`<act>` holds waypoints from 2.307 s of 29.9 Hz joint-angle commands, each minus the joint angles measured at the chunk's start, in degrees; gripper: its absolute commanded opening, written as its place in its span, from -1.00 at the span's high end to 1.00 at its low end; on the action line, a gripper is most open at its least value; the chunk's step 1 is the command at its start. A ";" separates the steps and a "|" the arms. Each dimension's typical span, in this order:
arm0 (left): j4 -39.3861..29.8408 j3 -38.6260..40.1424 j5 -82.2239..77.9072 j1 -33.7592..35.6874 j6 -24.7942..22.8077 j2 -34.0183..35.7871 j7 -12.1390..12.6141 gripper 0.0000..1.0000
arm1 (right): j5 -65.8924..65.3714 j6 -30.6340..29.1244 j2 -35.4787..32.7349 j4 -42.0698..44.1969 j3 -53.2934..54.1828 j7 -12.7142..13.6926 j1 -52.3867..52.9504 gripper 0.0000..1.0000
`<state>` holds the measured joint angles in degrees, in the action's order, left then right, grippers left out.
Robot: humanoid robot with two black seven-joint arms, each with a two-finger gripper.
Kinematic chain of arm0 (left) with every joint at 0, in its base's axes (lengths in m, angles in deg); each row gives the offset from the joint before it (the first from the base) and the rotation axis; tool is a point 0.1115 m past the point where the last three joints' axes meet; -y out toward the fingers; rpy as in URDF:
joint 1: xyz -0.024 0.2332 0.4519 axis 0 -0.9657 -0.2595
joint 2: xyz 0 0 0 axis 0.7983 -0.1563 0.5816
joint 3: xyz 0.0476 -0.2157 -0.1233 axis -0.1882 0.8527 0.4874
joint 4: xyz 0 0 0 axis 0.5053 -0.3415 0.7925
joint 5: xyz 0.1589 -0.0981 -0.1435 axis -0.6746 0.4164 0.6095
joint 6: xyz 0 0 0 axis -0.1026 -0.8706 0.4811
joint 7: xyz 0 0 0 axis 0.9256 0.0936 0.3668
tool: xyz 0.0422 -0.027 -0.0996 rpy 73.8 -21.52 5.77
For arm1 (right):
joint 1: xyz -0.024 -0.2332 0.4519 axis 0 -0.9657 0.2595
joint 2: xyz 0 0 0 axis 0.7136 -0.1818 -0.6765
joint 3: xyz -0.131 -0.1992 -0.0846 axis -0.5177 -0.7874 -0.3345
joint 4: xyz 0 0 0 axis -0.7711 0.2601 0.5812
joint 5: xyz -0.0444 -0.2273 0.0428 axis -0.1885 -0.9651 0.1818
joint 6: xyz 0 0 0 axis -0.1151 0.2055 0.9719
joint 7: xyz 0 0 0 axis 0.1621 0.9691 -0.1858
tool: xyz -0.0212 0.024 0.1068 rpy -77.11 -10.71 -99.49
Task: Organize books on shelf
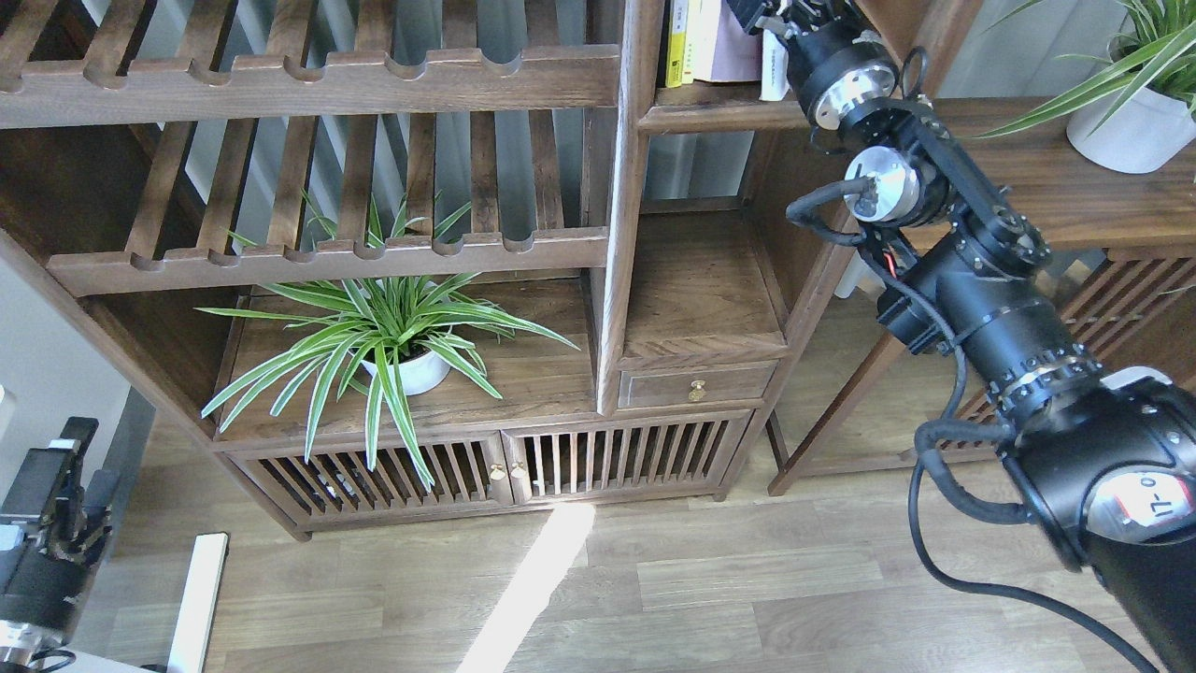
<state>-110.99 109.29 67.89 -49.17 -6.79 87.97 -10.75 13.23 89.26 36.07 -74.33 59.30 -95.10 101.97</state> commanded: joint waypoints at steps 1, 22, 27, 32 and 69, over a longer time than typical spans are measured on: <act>0.00 -0.09 -0.01 0.01 0.00 0.00 0.03 -0.96 | 0.23 0.07 -2.15 -2.12 0.31 0.11 -0.28 -0.29; -0.35 0.17 -0.01 -0.08 0.00 0.26 0.20 -0.96 | 1.37 -0.28 -5.85 -27.79 5.58 5.73 -14.26 -0.58; -0.96 0.26 -0.01 -0.08 0.00 0.44 0.55 -0.96 | 1.37 -0.54 -6.11 -30.95 7.43 5.73 -16.63 -0.68; -1.66 0.52 -0.09 -0.08 0.00 0.70 0.73 -0.96 | 1.37 -5.36 -6.02 -33.77 9.53 5.56 -21.55 -0.86; -3.25 -15.47 -23.82 37.10 0.00 -8.52 2.75 -0.91 | 2.87 -28.81 1.54 -38.69 16.74 25.68 -37.55 -0.80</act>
<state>-114.27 95.54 46.52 -12.17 -6.79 81.61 -8.00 16.09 60.45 37.59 -113.04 75.96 -69.50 64.41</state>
